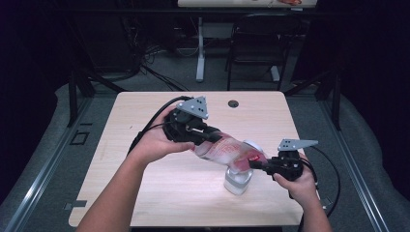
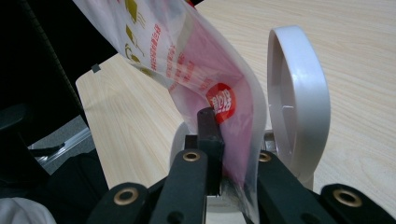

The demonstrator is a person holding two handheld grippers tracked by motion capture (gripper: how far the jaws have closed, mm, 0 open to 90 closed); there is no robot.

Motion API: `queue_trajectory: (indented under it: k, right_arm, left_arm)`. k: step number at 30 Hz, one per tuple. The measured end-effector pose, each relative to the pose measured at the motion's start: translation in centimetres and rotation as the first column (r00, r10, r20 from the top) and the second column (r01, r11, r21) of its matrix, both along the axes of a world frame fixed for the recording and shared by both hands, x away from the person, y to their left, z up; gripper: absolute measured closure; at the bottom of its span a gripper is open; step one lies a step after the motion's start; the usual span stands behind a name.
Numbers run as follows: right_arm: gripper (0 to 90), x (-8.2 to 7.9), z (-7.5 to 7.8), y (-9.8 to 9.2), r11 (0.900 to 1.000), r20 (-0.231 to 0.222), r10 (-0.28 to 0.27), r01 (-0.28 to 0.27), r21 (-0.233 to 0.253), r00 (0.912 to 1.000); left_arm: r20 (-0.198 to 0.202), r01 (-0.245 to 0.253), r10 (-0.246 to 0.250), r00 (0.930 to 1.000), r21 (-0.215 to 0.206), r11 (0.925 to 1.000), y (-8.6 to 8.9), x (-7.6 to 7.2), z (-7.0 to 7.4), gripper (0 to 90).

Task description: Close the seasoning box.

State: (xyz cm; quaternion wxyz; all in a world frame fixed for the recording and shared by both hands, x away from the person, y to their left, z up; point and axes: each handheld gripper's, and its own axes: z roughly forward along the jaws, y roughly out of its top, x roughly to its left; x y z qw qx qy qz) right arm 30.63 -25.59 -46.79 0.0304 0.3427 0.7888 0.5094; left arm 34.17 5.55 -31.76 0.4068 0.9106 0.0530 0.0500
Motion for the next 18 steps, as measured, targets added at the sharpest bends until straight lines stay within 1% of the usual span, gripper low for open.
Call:
queue_trajectory:
  k: [8, 9, 11, 12, 13, 15, 18]
  right_arm:
    - [89.6, -0.1, 0.0, 0.0, 1.000, -0.007, 0.001, -0.001, 0.004, 1.0000]
    - [89.7, -0.1, 0.1, -0.1, 1.000, -0.007, 0.007, -0.007, -0.010, 0.9999]
    - [89.7, -0.2, 0.4, -0.1, 1.000, -0.005, 0.009, -0.009, -0.020, 0.9999]
    - [89.7, -0.4, 0.7, -0.3, 1.000, -0.002, 0.006, -0.006, -0.015, 1.0000]
    - [89.7, -0.4, 0.7, -0.3, 1.000, -0.002, 0.006, -0.006, -0.015, 1.0000]
    - [89.7, -0.6, 1.2, -0.7, 0.999, -0.002, 0.014, -0.014, -0.031, 0.9999]
    - [89.7, -0.8, 1.5, -0.9, 0.999, -0.007, 0.021, -0.021, -0.039, 0.9998]
  left_arm:
    - [0.004, -0.001, 0.001, 1.0000, -0.001, 1.0000, 0.0, 0.0, 0.0, 80.3]
    - [0.004, -0.002, 0.002, 1.0000, -0.003, 1.0000, 0.0, 0.0, 0.0, 80.3]
    - [0.002, -0.001, 0.001, 1.0000, -0.011, 0.9999, 0.1, -0.1, 0.0, 80.4]
    - [0.001, 0.002, -0.002, 1.0000, -0.015, 0.9999, 0.1, -0.1, 0.1, 80.5]
    - [0.002, 0.002, -0.002, 1.0000, -0.019, 0.9998, 0.1, -0.1, 0.1, 80.5]
    - [-0.001, 0.005, -0.005, 1.0000, -0.023, 0.9997, 0.1, -0.1, 0.1, 80.5]
    - [-0.002, 0.007, -0.008, 1.0000, -0.023, 0.9997, 0.0, -0.1, 0.1, 80.5]
